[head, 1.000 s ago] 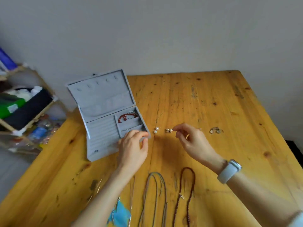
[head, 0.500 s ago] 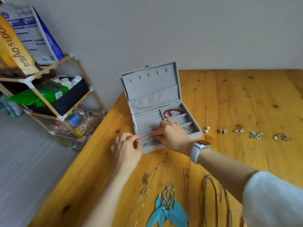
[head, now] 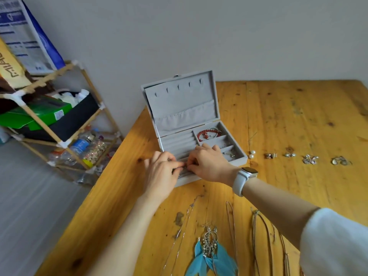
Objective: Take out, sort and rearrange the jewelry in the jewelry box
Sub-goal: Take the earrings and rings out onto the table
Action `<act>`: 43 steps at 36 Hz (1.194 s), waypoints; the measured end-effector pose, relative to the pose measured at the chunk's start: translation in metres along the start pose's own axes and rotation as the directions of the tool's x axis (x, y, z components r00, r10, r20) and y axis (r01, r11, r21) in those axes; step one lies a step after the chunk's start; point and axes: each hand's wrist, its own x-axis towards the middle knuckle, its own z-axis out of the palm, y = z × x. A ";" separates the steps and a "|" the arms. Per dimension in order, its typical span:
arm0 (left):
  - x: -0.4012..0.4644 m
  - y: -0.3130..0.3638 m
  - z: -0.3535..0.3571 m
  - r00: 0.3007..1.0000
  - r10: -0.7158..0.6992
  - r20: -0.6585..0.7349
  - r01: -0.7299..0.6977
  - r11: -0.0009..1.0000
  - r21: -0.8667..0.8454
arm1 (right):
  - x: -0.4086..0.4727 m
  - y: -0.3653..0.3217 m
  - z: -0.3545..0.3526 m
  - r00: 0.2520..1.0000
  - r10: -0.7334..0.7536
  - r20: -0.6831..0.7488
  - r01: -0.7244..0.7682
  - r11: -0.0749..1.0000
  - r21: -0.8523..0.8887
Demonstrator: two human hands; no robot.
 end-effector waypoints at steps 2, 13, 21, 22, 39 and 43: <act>-0.001 -0.001 0.000 0.995 0.101 0.007 -0.101 0.994 0.047 | -0.007 0.004 -0.004 0.999 0.020 -0.040 -0.018 0.998 0.059; 0.018 0.008 -0.013 0.969 0.079 0.233 -0.109 0.986 0.123 | -0.079 0.055 -0.022 0.935 0.232 -0.267 -0.143 0.939 0.314; 0.049 0.011 -0.020 0.856 0.009 0.517 -0.112 0.979 0.169 | -0.107 0.084 -0.026 0.894 0.336 -0.295 -0.213 0.901 0.379; 0.050 0.011 -0.021 0.850 0.003 0.527 -0.102 0.982 0.159 | -0.110 0.086 -0.027 0.894 0.342 -0.291 -0.215 0.894 0.392; 0.022 0.037 -0.022 0.969 -0.010 0.248 0.031 0.996 -0.079 | -0.145 0.115 -0.027 0.863 0.415 -0.287 -0.230 0.830 0.509; 0.012 0.092 -0.013 0.994 -0.008 0.109 0.040 0.955 -0.294 | -0.146 0.121 -0.024 0.835 0.436 -0.336 -0.247 0.843 0.478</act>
